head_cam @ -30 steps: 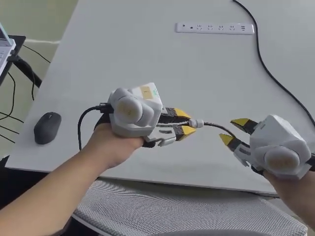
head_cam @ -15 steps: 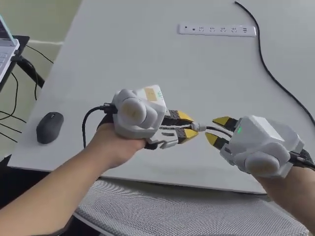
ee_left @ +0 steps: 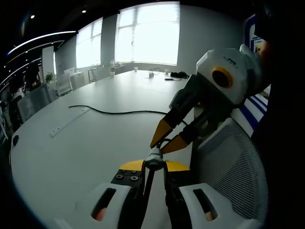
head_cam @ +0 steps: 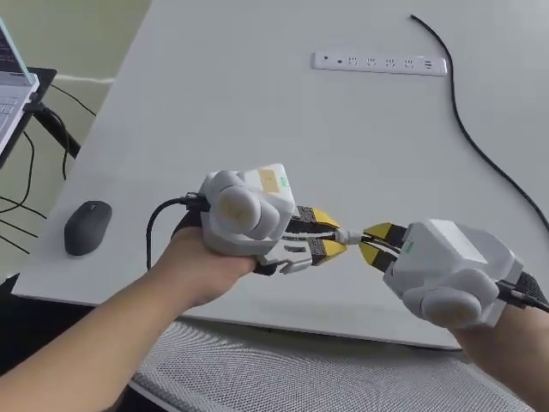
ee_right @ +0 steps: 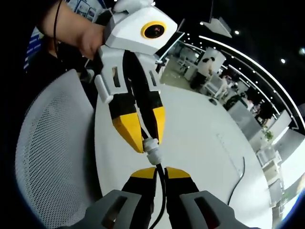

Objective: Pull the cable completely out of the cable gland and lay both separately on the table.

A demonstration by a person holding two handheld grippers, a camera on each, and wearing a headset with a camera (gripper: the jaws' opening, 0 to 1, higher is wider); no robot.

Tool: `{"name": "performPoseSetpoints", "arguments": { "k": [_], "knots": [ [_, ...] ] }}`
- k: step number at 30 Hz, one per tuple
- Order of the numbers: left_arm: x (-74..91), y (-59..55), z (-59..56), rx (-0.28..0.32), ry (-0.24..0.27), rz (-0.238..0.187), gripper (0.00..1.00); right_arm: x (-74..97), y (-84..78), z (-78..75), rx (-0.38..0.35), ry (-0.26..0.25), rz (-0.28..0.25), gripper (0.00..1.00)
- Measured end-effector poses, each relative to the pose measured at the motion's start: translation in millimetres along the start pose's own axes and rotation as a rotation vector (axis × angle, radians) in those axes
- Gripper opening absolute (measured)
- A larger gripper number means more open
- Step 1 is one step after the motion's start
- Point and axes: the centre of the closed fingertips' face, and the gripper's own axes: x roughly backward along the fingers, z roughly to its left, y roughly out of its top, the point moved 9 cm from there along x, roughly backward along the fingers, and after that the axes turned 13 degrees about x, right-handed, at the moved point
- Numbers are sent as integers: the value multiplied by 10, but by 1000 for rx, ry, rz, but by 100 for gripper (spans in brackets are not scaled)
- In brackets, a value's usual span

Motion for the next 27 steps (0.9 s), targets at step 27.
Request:
{"name": "performPoseSetpoints", "arguments": {
  "k": [27],
  "knots": [
    [24,51,14,14,7,-31,15,21,-239,-67,-234,-40,19,0]
  ]
}}
